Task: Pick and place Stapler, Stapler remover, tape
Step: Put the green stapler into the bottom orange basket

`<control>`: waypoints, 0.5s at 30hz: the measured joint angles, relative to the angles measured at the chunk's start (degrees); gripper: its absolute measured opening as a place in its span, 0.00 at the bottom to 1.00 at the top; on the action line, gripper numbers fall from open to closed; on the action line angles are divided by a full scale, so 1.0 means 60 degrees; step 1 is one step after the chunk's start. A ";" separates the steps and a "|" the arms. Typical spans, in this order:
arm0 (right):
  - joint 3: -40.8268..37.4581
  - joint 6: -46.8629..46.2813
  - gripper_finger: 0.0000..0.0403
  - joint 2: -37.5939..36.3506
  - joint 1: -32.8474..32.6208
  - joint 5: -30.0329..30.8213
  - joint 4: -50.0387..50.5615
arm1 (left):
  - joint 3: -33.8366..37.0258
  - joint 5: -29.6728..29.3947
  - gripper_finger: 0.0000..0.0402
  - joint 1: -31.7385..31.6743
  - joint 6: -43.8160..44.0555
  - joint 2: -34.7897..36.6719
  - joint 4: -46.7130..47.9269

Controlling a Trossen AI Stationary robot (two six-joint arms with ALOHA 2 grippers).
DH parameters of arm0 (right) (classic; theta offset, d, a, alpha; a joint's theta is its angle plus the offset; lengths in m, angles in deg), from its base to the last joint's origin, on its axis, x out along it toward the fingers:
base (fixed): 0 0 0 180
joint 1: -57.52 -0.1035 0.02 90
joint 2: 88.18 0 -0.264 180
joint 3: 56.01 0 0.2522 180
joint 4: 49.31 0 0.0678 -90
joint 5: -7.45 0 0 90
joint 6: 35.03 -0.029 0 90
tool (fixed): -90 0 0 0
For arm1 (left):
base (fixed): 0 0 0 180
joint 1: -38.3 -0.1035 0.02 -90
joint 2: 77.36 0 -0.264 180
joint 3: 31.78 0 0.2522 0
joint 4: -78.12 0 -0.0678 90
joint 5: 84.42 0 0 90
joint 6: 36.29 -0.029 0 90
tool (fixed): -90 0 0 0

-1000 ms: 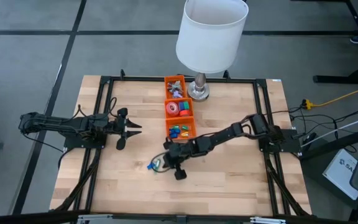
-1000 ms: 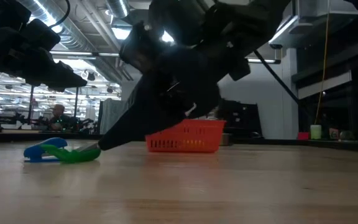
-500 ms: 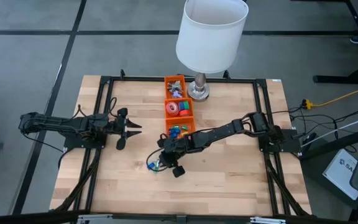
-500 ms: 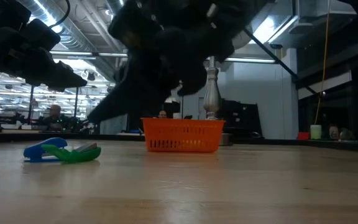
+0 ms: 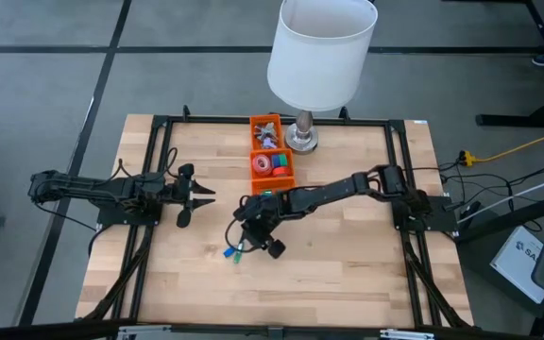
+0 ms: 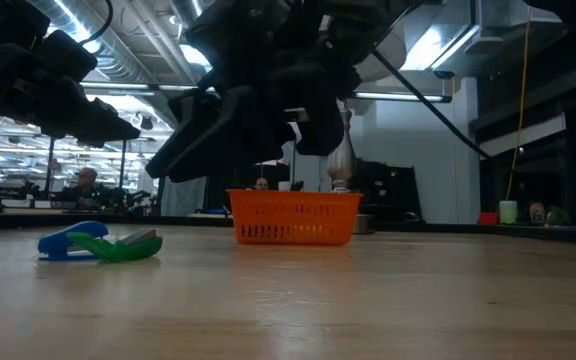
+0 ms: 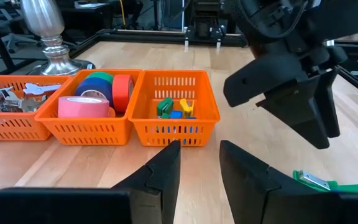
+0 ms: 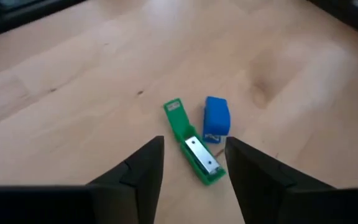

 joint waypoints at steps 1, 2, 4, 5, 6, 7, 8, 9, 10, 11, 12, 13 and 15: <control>0.0000 0.0216 0.44 0.0000 0.0045 -0.0163 0.0004 | 0.0000 0.0000 0.27 0.0001 -0.0001 0.0000 0.0000; 0.0000 0.0420 0.44 0.0000 0.0095 -0.0361 0.0010 | -0.0002 0.0000 0.27 0.0001 -0.0002 0.0002 0.0000; 0.0003 0.0682 0.44 0.0072 0.0165 -0.0763 -0.0033 | -0.0004 0.0000 0.27 0.0000 0.0000 0.0000 0.0000; 0.0004 0.0746 0.44 0.0115 0.0201 -0.0848 -0.0055 | 0.0000 0.0000 0.27 0.0000 -0.0001 0.0000 0.0000; 0.0001 0.0798 0.44 0.0147 0.0226 -0.0860 0.0017 | -0.0001 0.0000 0.27 0.0004 -0.0003 0.0003 0.0000; 0.0000 0.0850 0.44 0.0225 0.0256 -0.0874 -0.0037 | -0.0002 0.0000 0.27 0.0004 -0.0001 0.0000 0.0000; 0.0004 0.0865 0.44 0.0296 0.0291 -0.0893 -0.0187 | -0.0002 0.0000 0.27 0.0003 -0.0002 0.0000 0.0000; 0.0001 0.0894 0.44 0.0321 0.0325 -0.0897 -0.0165 | 0.0000 0.0000 0.27 0.0000 0.0000 0.0001 -0.0001; -0.0002 0.0933 0.44 0.0354 0.0359 -0.0903 -0.0167 | -0.0001 0.0000 0.27 0.0004 0.0000 0.0001 -0.0003; 0.0004 0.1043 0.44 0.0435 0.0379 -0.0906 -0.0377 | 0.0000 0.0000 0.27 0.0003 0.0000 0.0003 0.0000; 0.0014 0.1116 0.44 0.0492 0.0412 -0.0915 -0.0531 | 0.0000 0.0000 0.27 0.0004 0.0000 0.0003 -0.0004; 0.0002 0.1136 0.44 0.0516 0.0433 -0.0927 -0.0500 | -0.0004 0.0000 0.27 0.0003 0.0000 0.0004 -0.0014; 0.0001 0.1146 0.44 0.0653 0.0474 -0.0937 -0.0693 | -0.0002 0.0000 0.27 0.0004 -0.0001 0.0001 0.0000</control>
